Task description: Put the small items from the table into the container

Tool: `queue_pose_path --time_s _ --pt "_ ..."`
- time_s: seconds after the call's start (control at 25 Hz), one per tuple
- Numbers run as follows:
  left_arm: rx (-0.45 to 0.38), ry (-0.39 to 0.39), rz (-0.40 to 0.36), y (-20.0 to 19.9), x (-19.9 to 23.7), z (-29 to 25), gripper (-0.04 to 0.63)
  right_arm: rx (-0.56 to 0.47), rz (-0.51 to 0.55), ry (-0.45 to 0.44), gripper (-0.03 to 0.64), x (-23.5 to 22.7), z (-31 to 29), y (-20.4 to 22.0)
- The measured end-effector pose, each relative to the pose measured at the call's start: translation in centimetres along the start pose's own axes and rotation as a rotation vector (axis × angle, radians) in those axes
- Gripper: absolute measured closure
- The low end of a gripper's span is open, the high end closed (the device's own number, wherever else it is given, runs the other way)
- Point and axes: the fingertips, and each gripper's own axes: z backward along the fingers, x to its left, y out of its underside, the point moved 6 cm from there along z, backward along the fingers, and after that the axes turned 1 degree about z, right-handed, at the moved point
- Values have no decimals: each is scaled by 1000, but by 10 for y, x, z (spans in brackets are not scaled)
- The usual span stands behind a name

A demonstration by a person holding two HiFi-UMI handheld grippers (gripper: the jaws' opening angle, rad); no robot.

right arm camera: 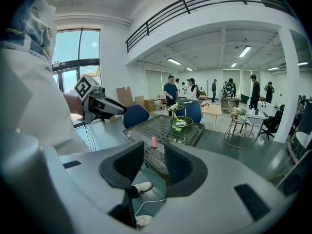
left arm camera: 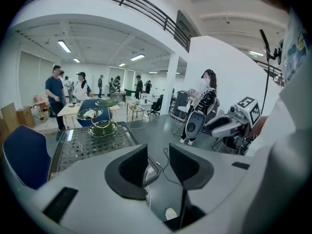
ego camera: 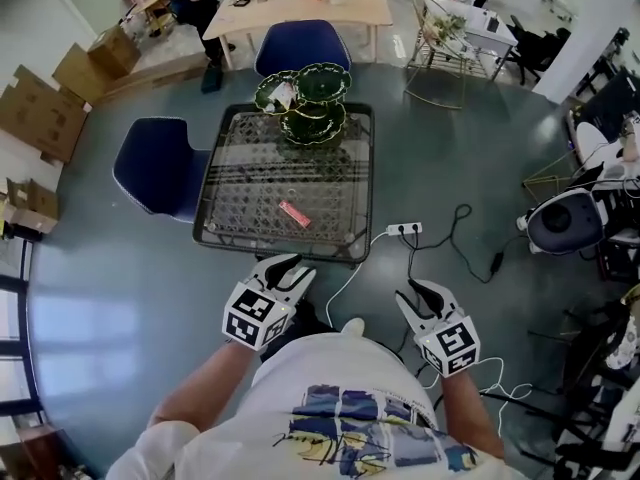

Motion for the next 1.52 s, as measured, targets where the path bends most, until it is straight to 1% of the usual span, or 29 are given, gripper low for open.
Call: queue_pose_path --time_s 0.12,0.24,0.36,0.6,0.72,0.8,1.04,1.2,1.4,1.52 --pt "1 -9 -26 -1 8 -8 446 1 4 21 482 -4 4 -2" --pt "35 -36 -33 11 26 -13 445 17 -14 34 482 -3 6 2" --pt "99 -51 -25 30 52 -28 443 34 -30 61 482 -4 8 4" --pt "257 -59 -49 71 120 -71 417 58 -78 141 482 -10 0 -2" --pt "354 -40 -34 95 148 -98 344 74 -105 184 482 -10 -8 -9" --pt "389 -36 -26 106 163 -116 290 86 -119 207 482 -10 -16 -14" --pt "420 -75 -29 131 206 -176 210 146 -157 257 482 -2 -37 -26" --pt "440 -108 -32 141 221 -203 117 188 -188 284 482 5 -43 -28" --pt "485 -107 -91 156 230 -226 51 210 -215 324 482 13 -43 -29" --pt "536 -108 -100 169 236 -239 51 219 -232 347 482 15 -42 -27"
